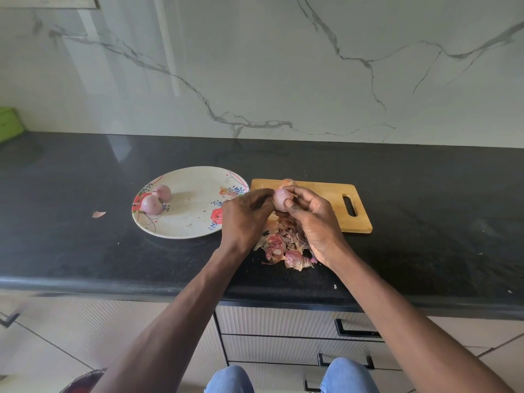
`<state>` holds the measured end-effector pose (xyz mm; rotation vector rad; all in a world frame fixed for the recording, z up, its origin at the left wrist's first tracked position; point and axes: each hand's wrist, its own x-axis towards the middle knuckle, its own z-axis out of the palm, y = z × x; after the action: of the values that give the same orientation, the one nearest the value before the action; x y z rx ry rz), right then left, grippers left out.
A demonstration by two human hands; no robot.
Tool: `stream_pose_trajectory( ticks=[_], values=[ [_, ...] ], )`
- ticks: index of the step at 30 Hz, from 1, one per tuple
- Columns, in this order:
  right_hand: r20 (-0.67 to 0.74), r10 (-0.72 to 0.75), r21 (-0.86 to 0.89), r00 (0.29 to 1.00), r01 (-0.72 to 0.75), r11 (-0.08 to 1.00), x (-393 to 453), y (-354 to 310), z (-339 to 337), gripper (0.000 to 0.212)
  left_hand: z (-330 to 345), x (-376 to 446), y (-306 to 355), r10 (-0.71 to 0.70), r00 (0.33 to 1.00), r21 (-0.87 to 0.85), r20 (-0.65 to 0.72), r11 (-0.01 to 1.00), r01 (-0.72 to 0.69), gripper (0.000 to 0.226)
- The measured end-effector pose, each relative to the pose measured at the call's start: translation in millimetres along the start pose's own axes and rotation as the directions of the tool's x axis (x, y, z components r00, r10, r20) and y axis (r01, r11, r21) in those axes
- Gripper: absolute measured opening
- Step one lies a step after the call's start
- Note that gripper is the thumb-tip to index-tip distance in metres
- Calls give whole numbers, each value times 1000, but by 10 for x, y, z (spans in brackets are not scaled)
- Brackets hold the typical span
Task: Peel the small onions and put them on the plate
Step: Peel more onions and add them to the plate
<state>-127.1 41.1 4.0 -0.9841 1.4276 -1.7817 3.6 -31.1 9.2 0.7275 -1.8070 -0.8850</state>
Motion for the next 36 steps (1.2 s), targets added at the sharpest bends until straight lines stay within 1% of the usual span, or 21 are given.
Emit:
stream_pose_trajectory(
  ticks=[3, 6, 8, 9, 11, 12, 14, 15, 18, 22, 26, 32, 36],
  values=[
    [30, 51, 161, 998, -55, 985, 26, -7, 35, 28, 21, 21, 8, -35, 998, 0, -46, 999, 35, 20],
    [77, 123, 367, 989, -142, 919, 43, -59, 39, 29, 36, 69, -38, -140, 982, -34, -129, 990, 136, 25],
    [93, 143, 432, 985, -170, 886, 47, -74, 22, 26, 30, 83, -61, -153, 978, 17, -139, 988, 157, 28],
    [90, 144, 429, 985, -169, 887, 48, -71, 12, 25, 25, 85, -79, -142, 982, 54, -127, 987, 149, 29],
    [64, 123, 364, 990, -138, 921, 37, -67, 8, 27, 2, 77, -70, -131, 987, 65, -97, 988, 138, 33],
    [42, 97, 305, 994, -105, 947, 32, -57, 9, 29, -13, 71, -47, -134, 989, 12, -70, 991, 135, 34],
    [1, 4, 137, 1000, -4, 991, 9, -46, 6, 31, -24, 69, -29, -153, 988, -155, -1, 976, 151, 33],
    [-9, -41, 57, 999, 42, 998, -5, -44, 4, 32, -23, 70, -32, -154, 987, -209, 38, 965, 158, 31],
    [-26, -133, -96, 991, 130, 987, -34, -52, 6, 37, -21, 58, -33, -126, 987, -233, 104, 961, 147, 26],
    [-21, -205, -209, 979, 196, 958, -20, -20, -2, 41, -45, 40, 5, -79, 991, -251, 106, 962, 103, 18],
    [2, -259, -286, 966, 249, 925, -15, 3, -14, 42, -84, 37, 37, -26, 991, -240, 131, 969, 57, 27],
    [14, -289, -347, 957, 276, 896, -10, 36, -8, 39, -54, 9, 30, -31, 993, -244, 117, 968, 59, 21],
    [37, -279, -344, 960, 274, 898, -24, 39, 1, 38, -42, 47, -40, -53, 997, -219, 63, 974, 66, 24]
  ],
)
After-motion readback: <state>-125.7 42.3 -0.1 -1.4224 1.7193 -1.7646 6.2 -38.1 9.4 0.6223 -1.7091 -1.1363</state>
